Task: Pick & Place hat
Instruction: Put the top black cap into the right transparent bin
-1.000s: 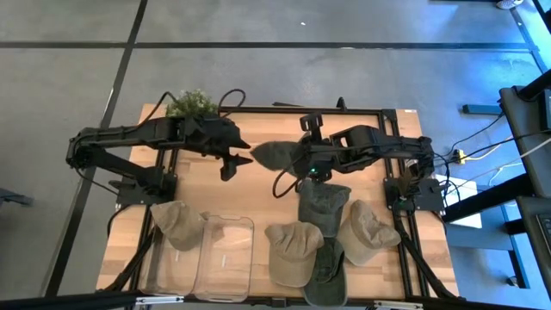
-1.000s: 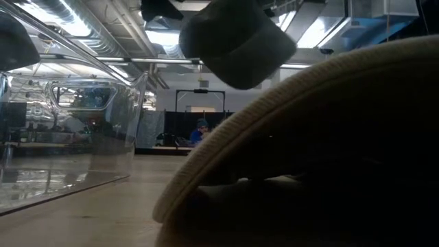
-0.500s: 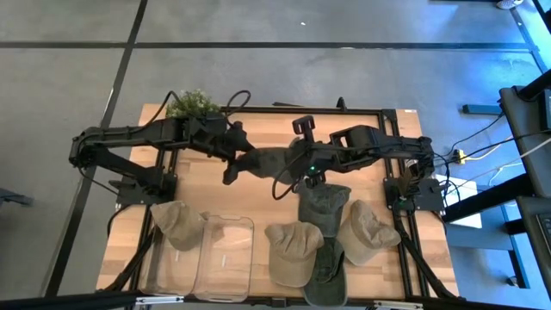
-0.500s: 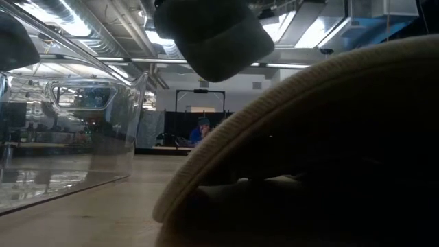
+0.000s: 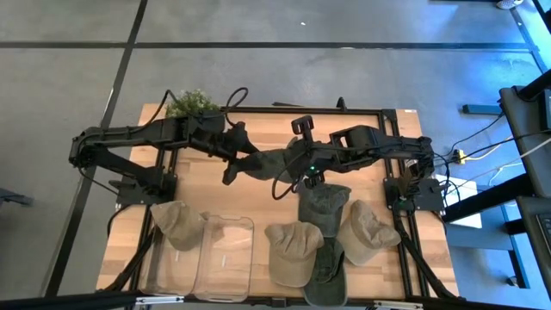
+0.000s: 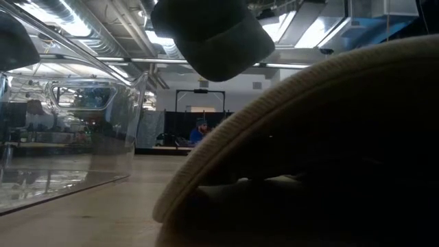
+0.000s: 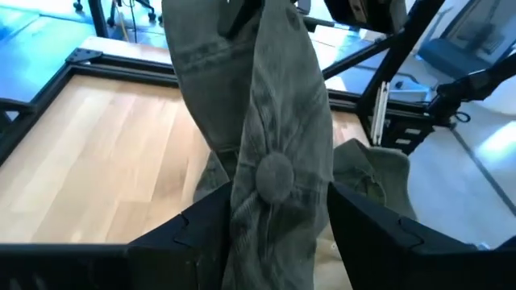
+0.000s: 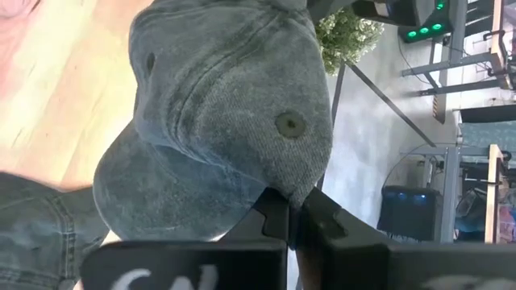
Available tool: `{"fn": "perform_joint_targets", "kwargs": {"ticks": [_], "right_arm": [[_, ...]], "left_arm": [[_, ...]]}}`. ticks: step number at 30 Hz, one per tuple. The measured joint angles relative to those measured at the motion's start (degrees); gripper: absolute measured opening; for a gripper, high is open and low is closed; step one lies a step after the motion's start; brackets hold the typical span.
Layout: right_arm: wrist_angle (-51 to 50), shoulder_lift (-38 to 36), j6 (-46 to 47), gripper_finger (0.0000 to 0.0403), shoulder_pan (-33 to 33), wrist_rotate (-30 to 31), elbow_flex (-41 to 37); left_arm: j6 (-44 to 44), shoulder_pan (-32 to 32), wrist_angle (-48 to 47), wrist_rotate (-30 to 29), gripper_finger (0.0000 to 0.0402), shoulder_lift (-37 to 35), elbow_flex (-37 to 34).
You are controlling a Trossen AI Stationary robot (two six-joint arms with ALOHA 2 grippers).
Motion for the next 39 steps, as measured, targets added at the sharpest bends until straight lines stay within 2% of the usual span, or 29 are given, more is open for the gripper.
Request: {"fn": "perform_joint_targets", "kwargs": {"ticks": [3,9,24,29,33,37,39], "right_arm": [[0.2,0.0,0.0,0.0006,0.0,-1.9,0.0],[0.4,0.0,0.0,0.0006,0.0,-2.0,0.0],[0.5,0.0,0.0,0.0006,0.0,-2.0,0.0],[0.4,0.0,0.1,0.0012,0.3,-2.0,0.0],[0.5,0.0,2.7,0.0037,0.3,-2.5,0.0],[0.5,0.0,5.2,0.0096,0.3,-2.4,0.0],[0.1,0.0,5.5,0.0127,0.6,-0.2,0.0]], "left_arm": [[-1.0,0.0,1.5,1.0,0.0184,0.0,0.0],[-1.6,0.0,2.4,3.6,0.0161,0.0,0.0],[-1.9,0.0,2.4,3.4,0.0043,0.0,0.0],[-0.6,0.0,2.4,3.6,0.0031,0.0,0.0],[-1.6,0.0,2.4,4.7,0.0031,-0.1,0.0],[-2.4,0.0,2.4,6.5,0.0034,-0.1,0.0],[-3.4,0.0,2.2,7.3,0.0032,-0.3,0.0]]}}
